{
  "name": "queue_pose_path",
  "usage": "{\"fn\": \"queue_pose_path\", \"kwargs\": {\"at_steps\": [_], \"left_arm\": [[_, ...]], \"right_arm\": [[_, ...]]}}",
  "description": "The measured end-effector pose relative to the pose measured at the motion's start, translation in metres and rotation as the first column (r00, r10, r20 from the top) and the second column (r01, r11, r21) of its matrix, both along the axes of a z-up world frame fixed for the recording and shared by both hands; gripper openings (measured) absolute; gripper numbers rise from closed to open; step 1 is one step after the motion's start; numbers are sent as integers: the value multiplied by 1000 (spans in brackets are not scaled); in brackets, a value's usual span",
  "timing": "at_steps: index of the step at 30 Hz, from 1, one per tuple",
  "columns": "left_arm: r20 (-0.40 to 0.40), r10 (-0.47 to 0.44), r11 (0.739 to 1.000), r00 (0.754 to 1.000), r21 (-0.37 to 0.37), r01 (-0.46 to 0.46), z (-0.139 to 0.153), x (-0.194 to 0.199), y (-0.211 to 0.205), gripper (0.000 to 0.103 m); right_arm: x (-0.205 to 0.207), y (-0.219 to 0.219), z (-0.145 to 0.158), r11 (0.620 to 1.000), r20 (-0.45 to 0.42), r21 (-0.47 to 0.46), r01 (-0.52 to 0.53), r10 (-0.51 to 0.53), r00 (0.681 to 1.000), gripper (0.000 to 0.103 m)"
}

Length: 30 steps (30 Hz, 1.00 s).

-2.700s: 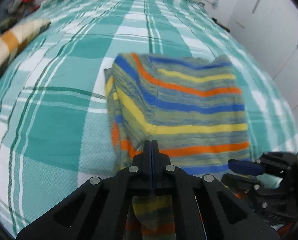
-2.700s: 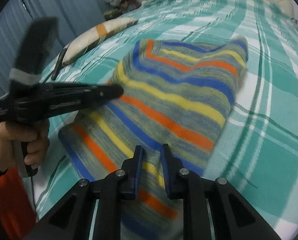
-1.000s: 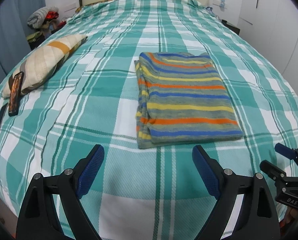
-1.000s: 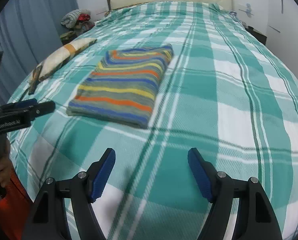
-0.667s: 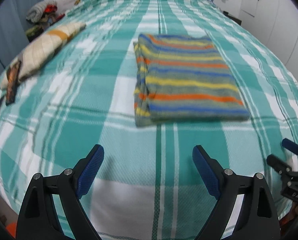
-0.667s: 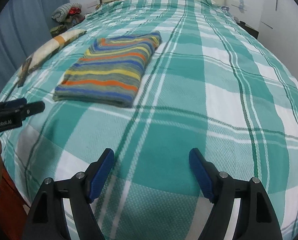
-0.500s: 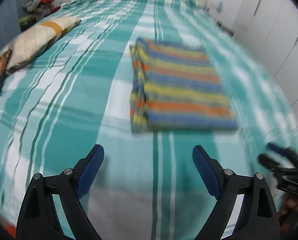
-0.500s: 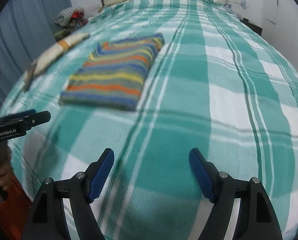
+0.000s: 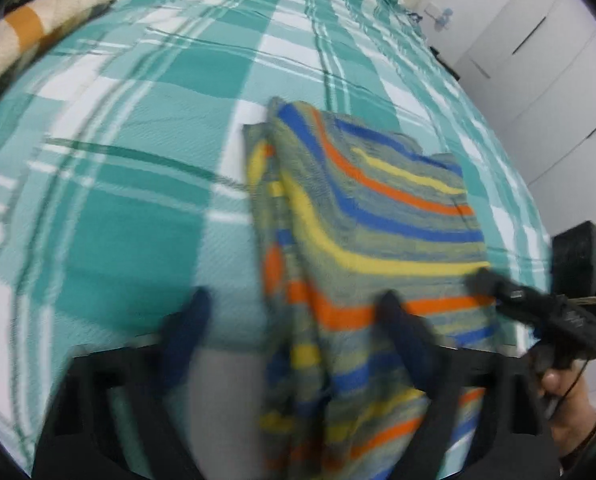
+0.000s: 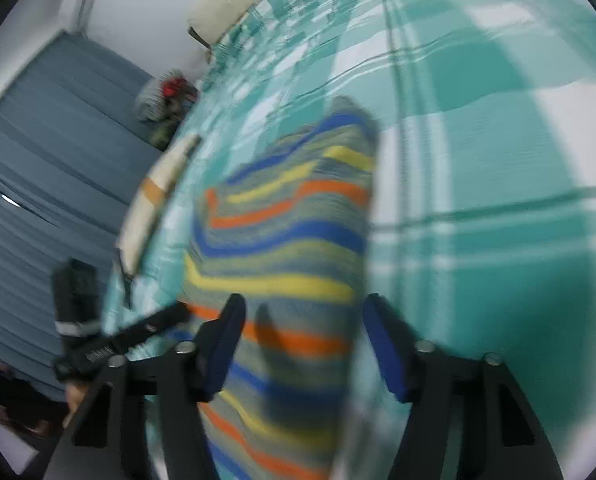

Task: Fold small clothes
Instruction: 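Grasp the sweater's folded edge with the left gripper and tug it straight, then open the left gripper and release the sweater edge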

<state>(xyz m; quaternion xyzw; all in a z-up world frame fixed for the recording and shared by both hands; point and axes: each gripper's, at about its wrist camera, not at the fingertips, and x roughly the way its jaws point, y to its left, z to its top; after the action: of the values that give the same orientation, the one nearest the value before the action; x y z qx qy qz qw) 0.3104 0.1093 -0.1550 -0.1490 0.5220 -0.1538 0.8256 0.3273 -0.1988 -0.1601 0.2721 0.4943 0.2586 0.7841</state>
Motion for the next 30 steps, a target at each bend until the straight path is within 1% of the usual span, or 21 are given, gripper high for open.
{"fn": "queue_pose_path", "kwargs": {"at_steps": [1,2,4,6,11,13,14,15,16,17,18,19,20,21,22,23,24,25,27,29,30], "left_arm": [[-22,-24,1000,999,-13,24,-3,4,-5,21],[-19,-22,1000,1000,21,23,-2,5,-12,21],[25,-23,998,999,61,21,11,2,-21,17],[74,-31,998,997,64,26,30,-4,-28,17],[192,-80,997,978,28,77,83,-21,-56,17],[209,-91,996,974,11,90,94,-23,-67,17],[206,-89,996,974,11,89,93,-23,-70,19],[177,-82,997,981,30,78,83,-19,-80,32],[135,-79,996,988,57,71,72,-15,-86,58],[78,-65,991,995,126,55,55,-11,-92,69],[48,-53,981,997,189,43,43,-11,-95,71],[34,-42,966,999,257,32,35,-15,-95,70],[49,-36,955,998,296,20,34,-24,-93,70],[73,-34,950,997,312,10,36,-33,-90,74],[103,-31,939,994,344,-6,42,-45,-88,82],[142,-27,920,989,390,-31,51,-59,-87,87],[184,-28,902,982,429,-55,60,-74,-88,94],[222,-34,886,975,458,-73,69,-85,-91,99],[295,-48,857,954,503,-113,86,-110,-97,102],[321,-28,847,947,511,-148,98,-128,-98,102],[321,-15,847,947,507,-159,101,-133,-97,102]], "right_arm": [[5,11,-7,1000,-10,4,-11,11,1000,40],[6,18,-8,999,-2,-40,-12,12,1000,30],[5,30,-1,990,33,-144,-6,11,999,25],[-3,33,19,982,87,-186,11,5,996,23],[-25,24,88,973,236,-226,33,22,971,22],[-30,9,112,973,273,-224,62,2,962,23],[-29,0,118,971,272,-227,78,-13,962,23],[-29,-8,119,969,264,-231,88,-24,964,23],[-27,-18,113,963,236,-249,101,-40,971,27],[-24,-27,103,955,198,-276,107,-52,979,34],[-20,-35,88,942,147,-316,113,-68,987,53],[-21,-45,72,913,98,-383,138,-109,989,67],[-29,-58,58,873,68,-457,168,-154,986,67],[-37,-64,55,860,71,-478,177,-163,984,67],[-52,-71,57,841,93,-505,193,-170,981,69],[-62,-73,60,825,110,-527,203,-171,979,73],[-73,-72,66,803,126,-558,211,-169,978,80],[-87,-68,74,780,149,-588,216,-157,976,86],[-110,-59,89,767,191,-604,217,-125,974,90],[-126,-51,100,768,212,-605,211,-100,972,92],[-136,-44,105,763,221,-612,207,-87,971,93]]}}
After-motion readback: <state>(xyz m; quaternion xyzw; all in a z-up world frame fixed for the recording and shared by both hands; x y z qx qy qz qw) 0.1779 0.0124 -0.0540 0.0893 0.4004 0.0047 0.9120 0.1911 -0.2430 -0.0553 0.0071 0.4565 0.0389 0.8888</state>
